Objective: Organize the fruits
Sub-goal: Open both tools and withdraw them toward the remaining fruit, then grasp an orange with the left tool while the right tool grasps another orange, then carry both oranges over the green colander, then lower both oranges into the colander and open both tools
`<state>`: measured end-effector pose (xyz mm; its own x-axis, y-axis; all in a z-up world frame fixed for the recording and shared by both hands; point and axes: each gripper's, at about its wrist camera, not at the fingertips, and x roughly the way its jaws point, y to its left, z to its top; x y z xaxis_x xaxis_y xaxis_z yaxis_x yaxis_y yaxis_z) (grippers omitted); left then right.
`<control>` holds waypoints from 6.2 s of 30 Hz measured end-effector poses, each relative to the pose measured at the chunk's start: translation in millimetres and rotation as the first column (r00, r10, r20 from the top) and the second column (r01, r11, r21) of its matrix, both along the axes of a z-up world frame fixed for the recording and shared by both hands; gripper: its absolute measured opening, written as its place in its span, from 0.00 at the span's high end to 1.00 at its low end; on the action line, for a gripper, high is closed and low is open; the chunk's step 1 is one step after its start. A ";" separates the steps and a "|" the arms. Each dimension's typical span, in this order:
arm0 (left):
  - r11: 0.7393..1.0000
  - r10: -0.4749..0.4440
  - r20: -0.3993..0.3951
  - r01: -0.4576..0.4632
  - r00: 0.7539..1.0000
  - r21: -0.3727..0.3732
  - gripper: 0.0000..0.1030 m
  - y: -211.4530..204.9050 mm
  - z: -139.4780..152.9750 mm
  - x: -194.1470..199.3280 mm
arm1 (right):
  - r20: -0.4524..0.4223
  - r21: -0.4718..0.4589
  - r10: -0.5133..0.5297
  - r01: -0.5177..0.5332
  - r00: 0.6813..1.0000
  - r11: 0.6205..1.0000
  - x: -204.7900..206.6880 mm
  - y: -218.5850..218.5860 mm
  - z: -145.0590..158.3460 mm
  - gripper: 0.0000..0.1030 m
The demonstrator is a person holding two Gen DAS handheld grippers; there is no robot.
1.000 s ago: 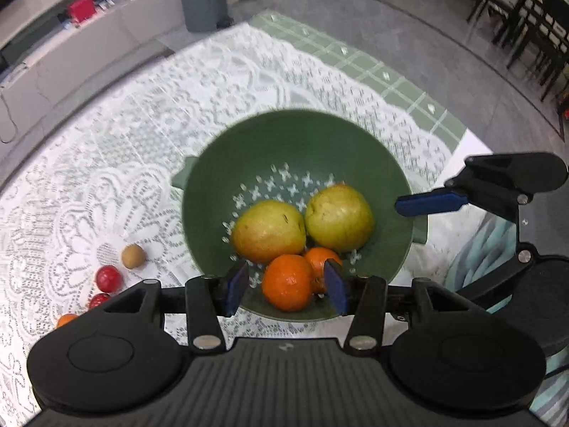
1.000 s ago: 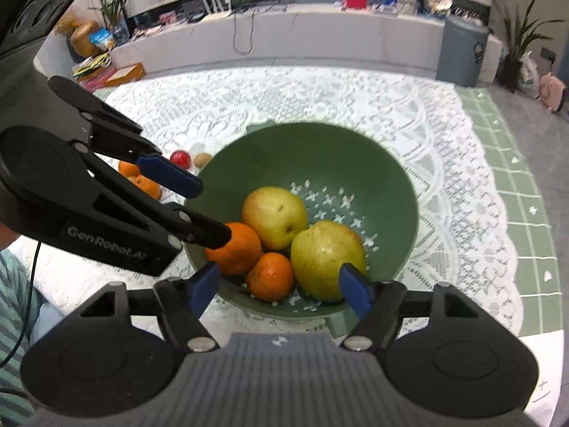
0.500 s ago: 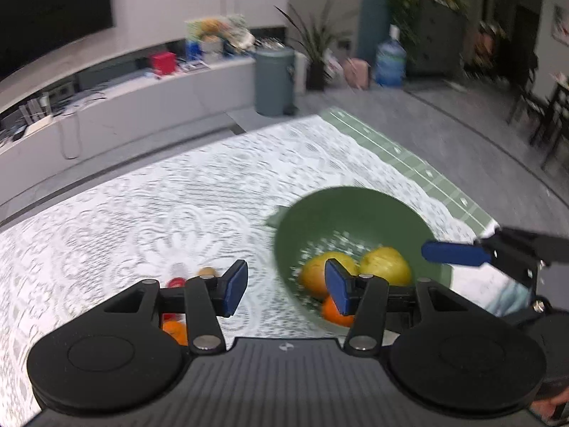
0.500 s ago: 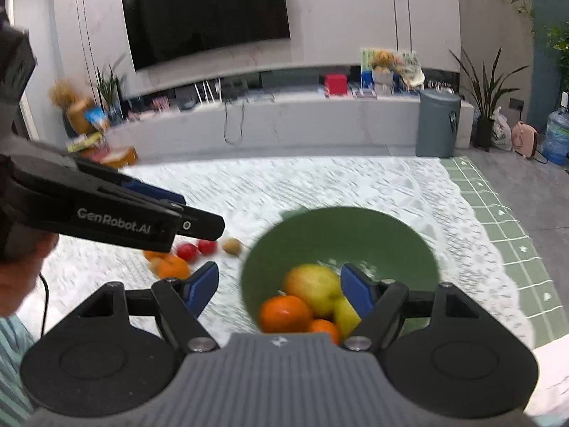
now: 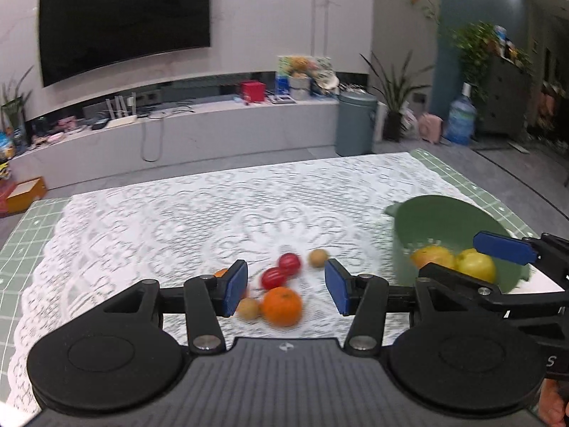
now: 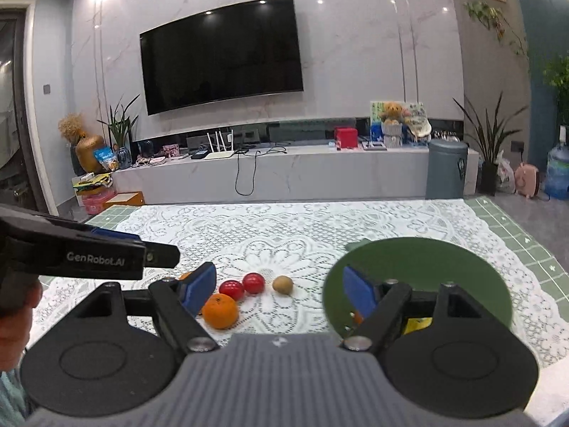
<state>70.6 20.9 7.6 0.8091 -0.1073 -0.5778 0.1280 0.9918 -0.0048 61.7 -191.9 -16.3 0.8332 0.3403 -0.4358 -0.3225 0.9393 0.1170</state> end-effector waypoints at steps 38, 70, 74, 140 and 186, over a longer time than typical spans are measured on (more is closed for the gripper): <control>0.980 0.114 -0.115 -0.131 0.987 -0.148 0.43 64.9 -78.1 47.6 | -0.109 -0.130 0.173 -0.187 0.979 0.974 64.1 90.1 -94.3 0.49; 0.962 0.073 -0.177 -0.116 0.982 -0.249 0.47 75.1 -103.7 99.3 | -0.197 -0.028 0.227 -0.237 0.954 0.971 97.6 92.7 -113.1 0.57; 0.963 0.070 -0.178 -0.113 0.982 -0.245 0.48 74.2 -103.1 99.1 | -0.196 -0.031 0.230 -0.241 0.953 0.970 95.9 92.5 -112.9 0.57; 0.907 -0.417 -0.203 0.421 0.886 -0.024 0.50 -160.1 -19.2 115.8 | -0.361 -0.185 -0.070 0.003 0.930 0.983 123.9 -117.6 -30.8 0.57; 0.900 -0.349 -0.420 0.425 0.837 0.099 0.42 -197.4 -55.9 169.0 | -0.391 -0.323 -0.082 -0.054 0.917 0.945 154.4 -104.0 -57.9 0.53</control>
<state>239.6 -176.5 -48.3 0.4333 -0.2282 -0.8718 0.5271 0.8489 0.0398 216.1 -295.9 -74.2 0.5733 0.1150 -0.8113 -0.2997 0.9509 -0.0769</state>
